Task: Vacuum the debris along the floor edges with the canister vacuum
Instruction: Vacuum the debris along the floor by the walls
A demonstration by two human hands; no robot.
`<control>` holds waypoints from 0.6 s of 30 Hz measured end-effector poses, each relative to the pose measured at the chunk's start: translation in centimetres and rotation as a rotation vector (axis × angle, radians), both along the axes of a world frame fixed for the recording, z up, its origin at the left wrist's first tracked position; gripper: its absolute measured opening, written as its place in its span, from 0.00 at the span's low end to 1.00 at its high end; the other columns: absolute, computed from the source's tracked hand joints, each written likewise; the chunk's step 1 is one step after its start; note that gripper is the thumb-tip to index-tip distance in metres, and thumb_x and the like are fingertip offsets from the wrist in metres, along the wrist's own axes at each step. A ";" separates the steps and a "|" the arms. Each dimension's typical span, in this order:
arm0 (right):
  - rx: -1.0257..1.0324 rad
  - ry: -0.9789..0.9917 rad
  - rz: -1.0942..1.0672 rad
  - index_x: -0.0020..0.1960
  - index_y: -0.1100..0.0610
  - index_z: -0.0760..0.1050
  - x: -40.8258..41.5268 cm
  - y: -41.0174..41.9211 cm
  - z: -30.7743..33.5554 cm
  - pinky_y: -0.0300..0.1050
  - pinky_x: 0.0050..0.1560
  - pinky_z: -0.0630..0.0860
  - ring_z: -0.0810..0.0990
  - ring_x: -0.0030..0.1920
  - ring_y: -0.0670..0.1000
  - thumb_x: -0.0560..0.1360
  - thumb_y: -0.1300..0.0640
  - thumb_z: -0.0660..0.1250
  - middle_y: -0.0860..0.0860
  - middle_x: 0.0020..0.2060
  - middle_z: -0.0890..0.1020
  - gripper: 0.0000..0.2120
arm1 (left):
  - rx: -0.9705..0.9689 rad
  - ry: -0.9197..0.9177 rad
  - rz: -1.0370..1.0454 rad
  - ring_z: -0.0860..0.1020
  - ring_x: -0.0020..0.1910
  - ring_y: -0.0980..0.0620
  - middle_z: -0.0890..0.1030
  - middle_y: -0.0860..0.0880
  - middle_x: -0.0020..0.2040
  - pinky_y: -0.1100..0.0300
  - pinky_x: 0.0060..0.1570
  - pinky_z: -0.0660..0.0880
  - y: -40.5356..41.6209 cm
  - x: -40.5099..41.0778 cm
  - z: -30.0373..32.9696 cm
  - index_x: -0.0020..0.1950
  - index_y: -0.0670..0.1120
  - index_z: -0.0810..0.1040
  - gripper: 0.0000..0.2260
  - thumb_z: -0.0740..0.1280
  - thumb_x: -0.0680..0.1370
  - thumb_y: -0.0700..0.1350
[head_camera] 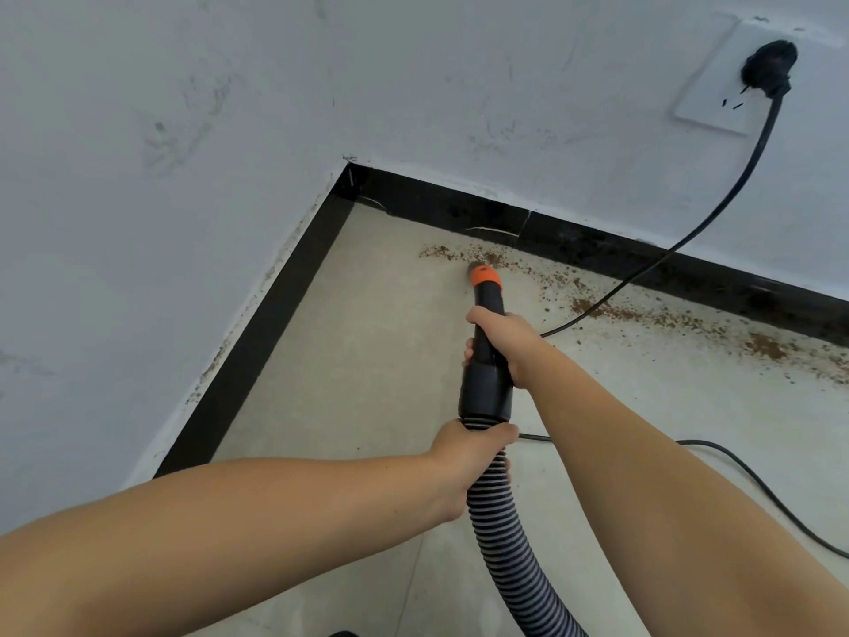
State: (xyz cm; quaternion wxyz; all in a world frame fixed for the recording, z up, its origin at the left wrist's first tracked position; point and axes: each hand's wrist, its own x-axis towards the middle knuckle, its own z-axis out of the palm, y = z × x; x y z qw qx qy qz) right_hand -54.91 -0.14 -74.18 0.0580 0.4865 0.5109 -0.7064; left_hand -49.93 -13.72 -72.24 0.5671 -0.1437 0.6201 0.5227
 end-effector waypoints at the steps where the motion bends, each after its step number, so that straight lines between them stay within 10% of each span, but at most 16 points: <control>1: -0.010 0.008 0.030 0.51 0.60 0.68 -0.5 -0.5 0.0 0.47 0.31 0.77 0.75 0.24 0.53 0.75 0.60 0.66 0.57 0.30 0.75 0.09 | -0.008 -0.002 0.022 0.76 0.31 0.49 0.77 0.45 0.34 0.59 0.34 0.77 -0.3 -0.1 -0.1 0.50 0.41 0.74 0.07 0.69 0.76 0.42; 18: -0.049 0.049 0.042 0.53 0.60 0.68 -3.8 -1.1 0.2 0.45 0.30 0.77 0.75 0.23 0.52 0.75 0.60 0.66 0.56 0.30 0.75 0.10 | -0.018 0.024 0.048 0.75 0.28 0.50 0.76 0.45 0.31 0.59 0.31 0.76 -0.6 -3.6 -0.6 0.47 0.41 0.74 0.07 0.70 0.75 0.41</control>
